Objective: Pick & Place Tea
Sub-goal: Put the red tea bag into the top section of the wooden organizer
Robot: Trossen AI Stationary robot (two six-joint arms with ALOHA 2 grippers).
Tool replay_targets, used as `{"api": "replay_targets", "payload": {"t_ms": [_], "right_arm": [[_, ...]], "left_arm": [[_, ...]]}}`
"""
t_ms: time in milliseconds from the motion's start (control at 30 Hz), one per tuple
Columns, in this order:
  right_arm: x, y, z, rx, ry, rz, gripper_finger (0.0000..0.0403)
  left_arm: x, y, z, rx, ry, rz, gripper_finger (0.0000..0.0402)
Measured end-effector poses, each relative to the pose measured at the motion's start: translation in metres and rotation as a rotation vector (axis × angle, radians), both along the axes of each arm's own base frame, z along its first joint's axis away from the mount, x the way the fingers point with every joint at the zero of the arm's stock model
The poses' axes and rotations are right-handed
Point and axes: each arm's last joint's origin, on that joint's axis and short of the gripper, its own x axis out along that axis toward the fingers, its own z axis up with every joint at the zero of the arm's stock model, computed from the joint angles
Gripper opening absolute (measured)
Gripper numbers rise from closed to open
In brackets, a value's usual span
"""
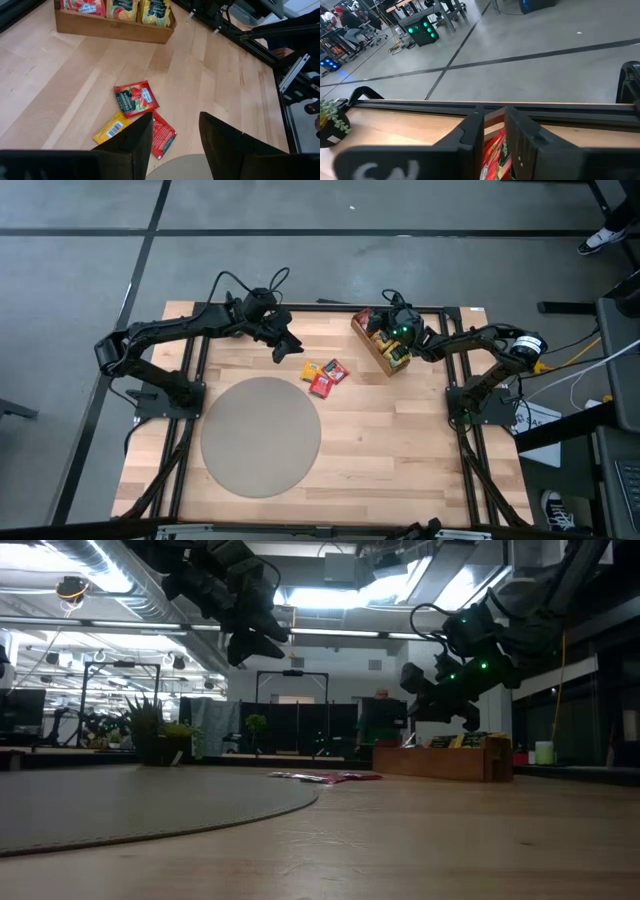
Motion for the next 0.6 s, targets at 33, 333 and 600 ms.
{"api": "replay_targets", "payload": {"t_ms": [33, 333, 600], "right_arm": [[0.000, 0.000, 0.000, 0.000, 0.000, -0.001, 0.0079], [-0.003, -0.004, -0.002, 0.067, -0.057, 0.015, 0.0085], [-0.001, -0.016, 0.004, 0.178, -0.122, 0.128, 0.0084]], "left_arm": [[0.000, 0.000, 0.000, 0.000, 0.000, 0.000, 0.0157], [0.000, 0.000, 0.000, -0.004, 0.000, 0.003, 0.0157], [0.000, 0.000, 0.000, -0.021, 0.001, 0.015, 0.0157]]}}
